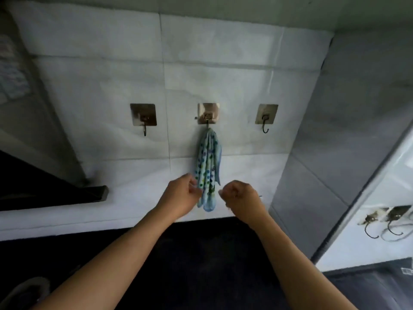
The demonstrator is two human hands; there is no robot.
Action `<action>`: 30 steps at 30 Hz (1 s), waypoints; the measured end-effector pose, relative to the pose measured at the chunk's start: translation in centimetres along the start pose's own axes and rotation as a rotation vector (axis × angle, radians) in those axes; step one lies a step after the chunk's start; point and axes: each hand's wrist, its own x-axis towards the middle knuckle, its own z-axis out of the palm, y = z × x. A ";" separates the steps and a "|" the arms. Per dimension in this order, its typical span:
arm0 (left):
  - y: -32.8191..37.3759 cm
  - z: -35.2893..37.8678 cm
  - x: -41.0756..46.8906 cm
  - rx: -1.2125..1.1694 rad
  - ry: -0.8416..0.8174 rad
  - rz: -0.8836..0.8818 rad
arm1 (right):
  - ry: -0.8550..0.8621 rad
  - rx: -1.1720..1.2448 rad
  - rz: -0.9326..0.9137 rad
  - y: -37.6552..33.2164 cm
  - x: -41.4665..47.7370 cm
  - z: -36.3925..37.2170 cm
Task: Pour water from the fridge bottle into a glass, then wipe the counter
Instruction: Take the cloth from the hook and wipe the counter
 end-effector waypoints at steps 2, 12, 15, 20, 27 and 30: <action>1.8 0.3 4.3 -0.052 0.136 -0.034 | 0.038 0.120 0.026 -0.5 4.9 -1.2; 3.5 3.6 13.5 -0.100 0.335 -0.168 | -0.013 0.011 -0.165 0.3 15.6 0.2; 4.0 2.0 13.0 -0.204 0.487 -0.110 | 0.123 0.264 -0.251 -1.4 15.1 -1.4; 9.1 -4.6 10.4 -0.315 0.729 0.135 | 0.391 0.541 -0.442 -7.9 12.9 -8.5; 6.8 -4.5 -2.5 -0.592 0.532 0.349 | 0.123 0.681 -0.448 -5.8 1.1 -11.6; -0.6 1.3 -7.2 -0.590 0.352 0.141 | 0.016 0.727 -0.222 -0.2 -3.8 -5.7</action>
